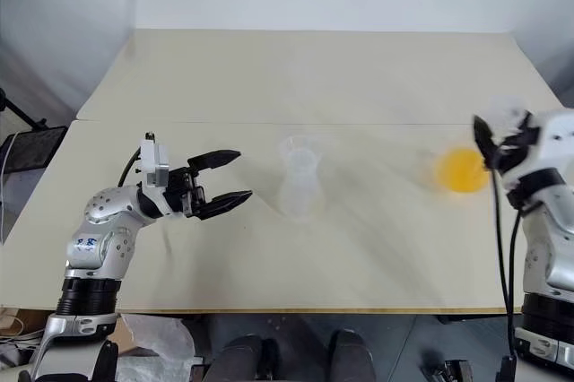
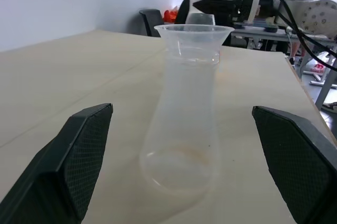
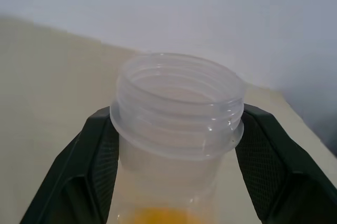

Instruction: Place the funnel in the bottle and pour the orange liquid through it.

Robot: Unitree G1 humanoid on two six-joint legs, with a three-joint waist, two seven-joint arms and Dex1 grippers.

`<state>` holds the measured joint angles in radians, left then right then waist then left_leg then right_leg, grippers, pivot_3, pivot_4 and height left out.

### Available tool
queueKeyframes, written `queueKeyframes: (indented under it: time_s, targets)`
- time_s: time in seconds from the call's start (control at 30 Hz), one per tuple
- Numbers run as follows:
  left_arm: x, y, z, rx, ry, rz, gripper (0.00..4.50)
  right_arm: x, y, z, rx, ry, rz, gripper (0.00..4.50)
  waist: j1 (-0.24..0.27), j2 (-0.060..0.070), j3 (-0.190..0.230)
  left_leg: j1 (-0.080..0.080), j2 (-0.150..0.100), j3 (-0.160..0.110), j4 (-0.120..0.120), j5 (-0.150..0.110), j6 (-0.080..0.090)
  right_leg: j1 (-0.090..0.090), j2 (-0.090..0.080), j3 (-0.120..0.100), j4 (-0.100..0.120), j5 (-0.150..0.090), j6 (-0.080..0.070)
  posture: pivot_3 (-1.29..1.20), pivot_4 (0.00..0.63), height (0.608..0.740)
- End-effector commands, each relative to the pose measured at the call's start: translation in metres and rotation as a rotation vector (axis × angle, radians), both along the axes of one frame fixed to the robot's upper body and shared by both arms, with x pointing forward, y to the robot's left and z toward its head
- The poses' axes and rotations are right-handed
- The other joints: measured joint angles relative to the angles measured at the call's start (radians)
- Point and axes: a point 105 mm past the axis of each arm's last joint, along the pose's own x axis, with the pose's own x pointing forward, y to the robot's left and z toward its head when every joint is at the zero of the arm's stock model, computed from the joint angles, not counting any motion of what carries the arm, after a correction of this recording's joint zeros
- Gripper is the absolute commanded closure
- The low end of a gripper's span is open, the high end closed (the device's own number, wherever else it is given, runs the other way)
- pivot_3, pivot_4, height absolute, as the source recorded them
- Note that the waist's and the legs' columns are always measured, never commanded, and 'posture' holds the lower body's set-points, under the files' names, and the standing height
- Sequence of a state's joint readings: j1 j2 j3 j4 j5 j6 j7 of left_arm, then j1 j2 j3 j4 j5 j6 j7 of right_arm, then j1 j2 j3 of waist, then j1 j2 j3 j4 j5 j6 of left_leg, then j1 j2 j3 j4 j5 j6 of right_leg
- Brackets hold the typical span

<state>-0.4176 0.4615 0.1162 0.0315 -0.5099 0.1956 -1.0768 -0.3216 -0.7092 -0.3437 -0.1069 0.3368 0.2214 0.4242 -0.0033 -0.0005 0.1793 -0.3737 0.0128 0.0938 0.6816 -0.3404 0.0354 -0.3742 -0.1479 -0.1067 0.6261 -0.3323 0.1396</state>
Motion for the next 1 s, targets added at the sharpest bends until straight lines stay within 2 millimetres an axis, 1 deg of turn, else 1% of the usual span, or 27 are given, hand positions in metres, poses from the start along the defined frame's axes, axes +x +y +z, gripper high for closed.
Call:
queueKeyframes:
  time_s: [0.03,0.13,0.2,0.37,0.43,0.53,0.6,0.77,1.0]
  targets:
    - [0.000,0.000,0.006,-0.022,-0.025,0.002,0.00,-0.006,0.031,0.025,-0.164,-0.078,0.012,1.77,0.003,0.000,0.000,0.000,0.000,0.000,0.000,0.000,0.000,0.000,0.000,0.000,0.000,0.000,0.000,0.00,0.150,0.740]
    - [0.001,-0.001,0.005,-0.035,-0.024,0.006,0.00,-0.009,0.051,0.031,-0.193,-0.121,0.058,1.77,0.015,-0.001,0.000,-0.002,-0.001,-0.001,0.001,0.000,0.000,0.000,-0.001,-0.001,-0.001,0.000,0.000,0.00,0.150,0.740]
    - [0.001,-0.001,0.007,-0.055,-0.021,0.017,0.00,-0.011,0.066,0.030,-0.235,-0.136,0.094,1.77,0.019,-0.001,0.000,-0.003,-0.002,-0.001,0.001,0.000,0.000,0.000,-0.001,-0.001,-0.002,0.000,0.001,0.00,0.150,0.740]
    - [0.000,0.002,0.005,-0.068,-0.006,0.036,0.00,-0.015,0.107,0.031,-0.331,-0.204,0.175,1.77,0.013,-0.001,0.001,-0.003,-0.001,-0.001,0.001,0.000,0.000,0.000,0.000,-0.002,-0.002,0.000,0.001,0.00,0.150,0.740]
    - [-0.001,0.001,0.003,-0.069,-0.004,0.038,0.00,-0.011,0.115,0.026,-0.431,-0.218,0.161,1.77,0.006,-0.001,0.001,-0.003,-0.001,-0.001,0.001,0.000,0.000,-0.001,0.000,-0.002,-0.002,0.000,0.001,0.00,0.150,0.740]
    - [-0.003,-0.001,0.003,-0.072,-0.004,0.036,0.00,-0.006,0.127,0.019,-0.506,-0.227,0.156,1.77,0.003,-0.001,0.001,-0.003,-0.001,-0.001,0.001,0.000,0.000,-0.001,0.000,-0.002,-0.002,0.000,0.001,0.00,0.150,0.740]
    - [-0.002,-0.001,0.003,-0.074,-0.003,0.038,0.00,-0.005,0.135,0.020,-0.539,-0.250,0.163,1.77,0.003,-0.001,0.001,-0.003,-0.001,-0.002,0.001,0.000,0.000,-0.001,0.000,-0.002,-0.002,0.000,0.001,0.00,0.150,0.740]
    - [-0.003,-0.003,0.002,-0.076,-0.001,0.039,0.00,-0.001,0.145,0.020,-0.638,-0.294,0.131,1.77,0.002,-0.002,0.001,-0.003,-0.001,-0.002,0.001,0.000,0.000,-0.001,0.000,-0.002,-0.002,0.000,0.001,0.00,0.150,0.740]
    - [-0.004,-0.005,0.001,-0.080,-0.001,0.039,0.00,-0.004,0.163,0.020,-0.771,-0.379,0.145,1.77,0.000,-0.002,0.001,-0.003,-0.001,-0.002,0.001,0.000,0.000,-0.001,0.000,-0.002,-0.002,0.000,0.001,0.00,0.150,0.740]
